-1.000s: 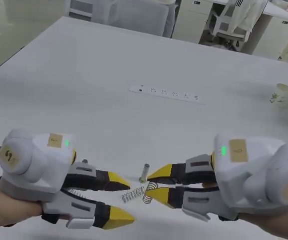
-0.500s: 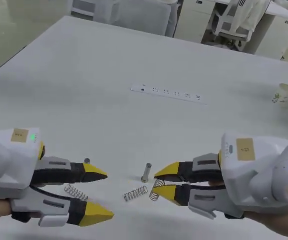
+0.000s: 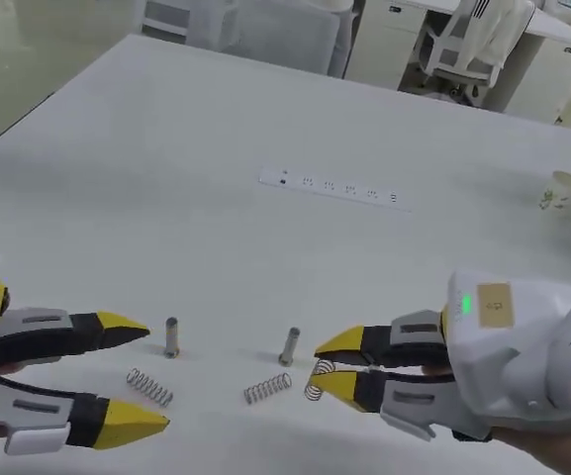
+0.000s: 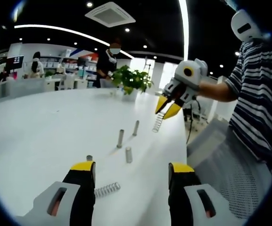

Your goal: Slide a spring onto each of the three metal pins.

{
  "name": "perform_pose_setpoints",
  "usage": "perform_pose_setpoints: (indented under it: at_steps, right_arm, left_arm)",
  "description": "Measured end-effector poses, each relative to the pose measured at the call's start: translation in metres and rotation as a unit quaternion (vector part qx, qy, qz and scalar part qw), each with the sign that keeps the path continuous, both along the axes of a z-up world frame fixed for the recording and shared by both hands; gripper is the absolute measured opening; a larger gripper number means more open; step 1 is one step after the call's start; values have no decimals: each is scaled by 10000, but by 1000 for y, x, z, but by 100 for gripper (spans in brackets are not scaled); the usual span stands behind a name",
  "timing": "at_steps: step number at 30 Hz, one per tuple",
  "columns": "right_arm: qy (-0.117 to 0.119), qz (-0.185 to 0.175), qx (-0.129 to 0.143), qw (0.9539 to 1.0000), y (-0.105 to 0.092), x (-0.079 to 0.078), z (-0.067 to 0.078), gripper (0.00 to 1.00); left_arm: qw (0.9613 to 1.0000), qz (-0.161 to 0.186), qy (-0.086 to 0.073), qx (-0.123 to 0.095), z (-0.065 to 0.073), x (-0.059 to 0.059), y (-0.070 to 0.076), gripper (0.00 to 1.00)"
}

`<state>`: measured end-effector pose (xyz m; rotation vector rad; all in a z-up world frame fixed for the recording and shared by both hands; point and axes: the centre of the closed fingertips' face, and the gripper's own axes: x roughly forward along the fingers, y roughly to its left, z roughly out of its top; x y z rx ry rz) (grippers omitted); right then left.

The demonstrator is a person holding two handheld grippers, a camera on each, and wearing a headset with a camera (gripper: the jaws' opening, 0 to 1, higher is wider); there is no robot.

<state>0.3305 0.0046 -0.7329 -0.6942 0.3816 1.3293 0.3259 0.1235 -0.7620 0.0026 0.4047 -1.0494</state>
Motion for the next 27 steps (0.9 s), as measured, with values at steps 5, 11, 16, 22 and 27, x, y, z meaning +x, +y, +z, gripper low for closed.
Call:
perform_pose_setpoints:
  at_steps: [5, 11, 16, 22, 27]
  right_arm:
    - [-12, -55, -19, 10000, -3, 2, -1, 7]
    - [-44, -138, -42, 9999, -7, 6, -1, 7]
    - [-66, -257, -43, 9996, -13, 9, -2, 7]
    - [-79, -438, -69, 9990, -25, 16, -3, 7]
    - [-129, -642, -93, 9978, -40, 28, 0, 7]
  left_arm:
    - [9998, 201, -22, -24, 0, 4, 6, 75]
    - [9993, 371, -36, -1, -3, 7, 12, 90]
    - [9987, 508, -43, -27, -4, 10, 17, 98]
    - [9982, 604, -24, -10, -7, 10, 22, 98]
    - [9981, 622, 0, -25, -6, 9, 22, 98]
